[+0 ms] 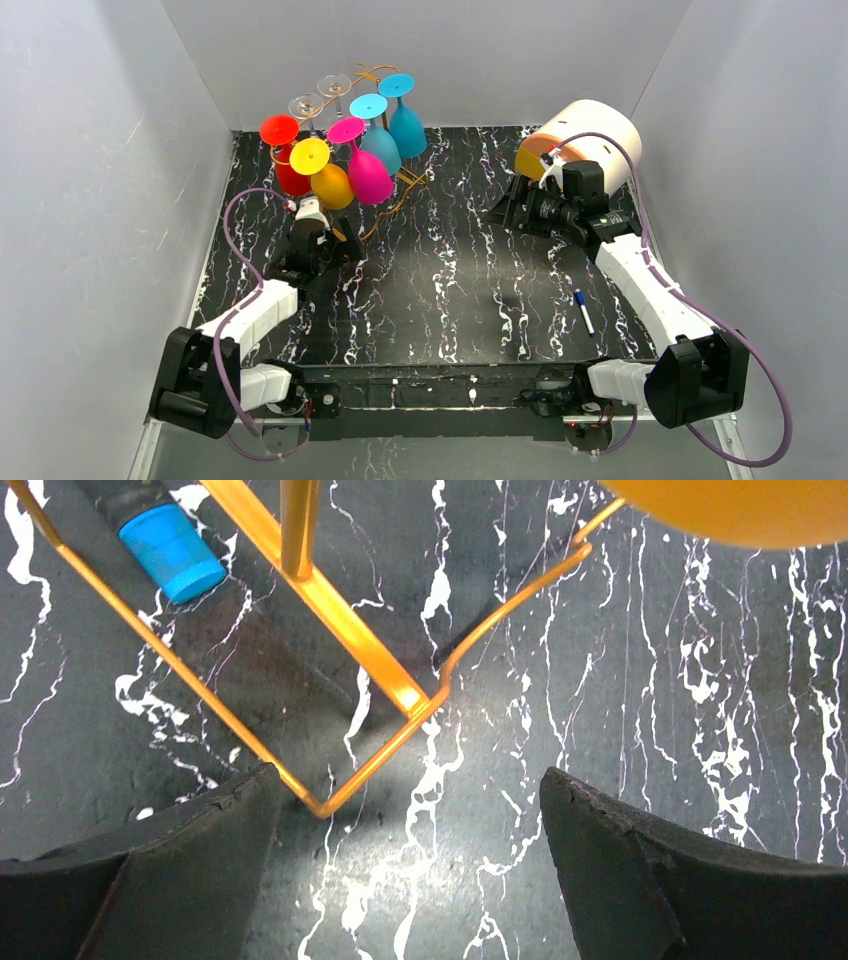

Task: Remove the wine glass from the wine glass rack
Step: Adjust the wine rack at the center of the board.

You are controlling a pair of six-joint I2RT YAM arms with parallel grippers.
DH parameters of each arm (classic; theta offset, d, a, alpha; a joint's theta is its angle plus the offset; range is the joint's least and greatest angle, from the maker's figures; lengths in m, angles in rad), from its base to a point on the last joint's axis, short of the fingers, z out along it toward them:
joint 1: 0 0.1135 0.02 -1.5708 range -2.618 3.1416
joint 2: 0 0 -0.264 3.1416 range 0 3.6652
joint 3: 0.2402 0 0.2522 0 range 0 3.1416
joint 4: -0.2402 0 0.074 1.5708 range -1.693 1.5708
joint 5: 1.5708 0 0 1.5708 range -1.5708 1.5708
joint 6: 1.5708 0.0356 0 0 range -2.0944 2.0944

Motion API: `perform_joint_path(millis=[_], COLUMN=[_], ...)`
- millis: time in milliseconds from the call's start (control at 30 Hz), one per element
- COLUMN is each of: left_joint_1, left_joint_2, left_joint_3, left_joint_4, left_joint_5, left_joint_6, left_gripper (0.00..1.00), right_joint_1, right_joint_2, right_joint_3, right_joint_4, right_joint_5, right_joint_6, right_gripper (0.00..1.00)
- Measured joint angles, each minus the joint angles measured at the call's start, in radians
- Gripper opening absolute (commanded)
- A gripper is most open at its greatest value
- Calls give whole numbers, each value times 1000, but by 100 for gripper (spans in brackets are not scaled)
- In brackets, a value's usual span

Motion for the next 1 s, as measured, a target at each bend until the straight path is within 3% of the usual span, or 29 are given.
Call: perform_joint_path(millis=[400,700,1000], left_joint_1=[0,0,0], left_joint_2=[-203,-319,-453], left_joint_3=[-24,-45,-39], left_joint_4=[-176,-320,-450], left_joint_5=[19,53,61], left_joint_6=[-1,-45,-98], left_gripper=[98,98,98], right_joint_1=[74,238,402], right_joint_2=[5,82,191], right_joint_3=[3,82,158], right_joint_4=[101,186,425], right_joint_5=[-23,48,152], right_joint_6=[150,271,443], right_gripper=[99,99,99])
